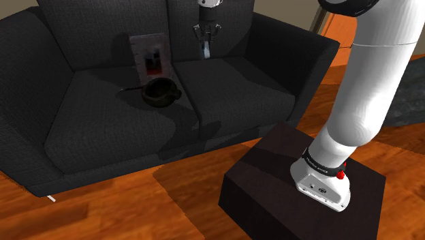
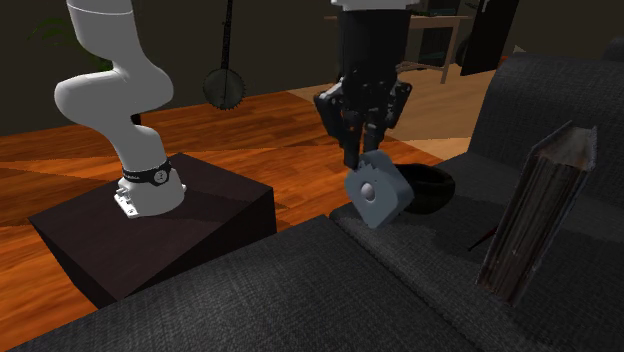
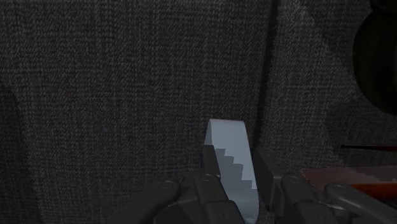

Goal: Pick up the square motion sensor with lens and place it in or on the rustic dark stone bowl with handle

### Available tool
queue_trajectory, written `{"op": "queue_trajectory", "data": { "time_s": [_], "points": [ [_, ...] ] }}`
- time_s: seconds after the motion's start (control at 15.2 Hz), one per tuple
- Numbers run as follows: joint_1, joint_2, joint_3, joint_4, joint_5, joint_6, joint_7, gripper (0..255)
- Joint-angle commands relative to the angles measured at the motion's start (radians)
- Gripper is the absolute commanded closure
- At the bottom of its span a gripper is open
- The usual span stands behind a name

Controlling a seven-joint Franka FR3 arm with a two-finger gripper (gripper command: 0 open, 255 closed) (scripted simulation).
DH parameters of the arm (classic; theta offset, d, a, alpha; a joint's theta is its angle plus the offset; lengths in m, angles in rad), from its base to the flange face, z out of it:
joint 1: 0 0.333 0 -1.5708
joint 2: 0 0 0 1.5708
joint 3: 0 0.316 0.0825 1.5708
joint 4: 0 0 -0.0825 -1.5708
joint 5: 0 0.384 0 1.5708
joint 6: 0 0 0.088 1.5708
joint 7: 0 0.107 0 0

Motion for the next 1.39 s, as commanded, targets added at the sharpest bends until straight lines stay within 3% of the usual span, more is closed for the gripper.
{"op": "queue_trajectory", "data": {
  "time_s": [0.0, 0.59, 0.92, 1.25, 1.32],
  "points": [
    [0.027, 0.012, 0.014, 0.016, -0.005, -0.005, 0.043, 255],
    [0.157, 0.096, 0.075, 0.149, -0.033, -0.061, 0.232, 255],
    [0.236, 0.184, 0.101, 0.287, -0.052, -0.117, 0.33, 255],
    [0.321, 0.314, 0.118, 0.498, -0.074, -0.203, 0.416, 255],
    [0.319, 0.308, 0.118, 0.476, -0.073, -0.186, 0.416, 255]
  ]
}}
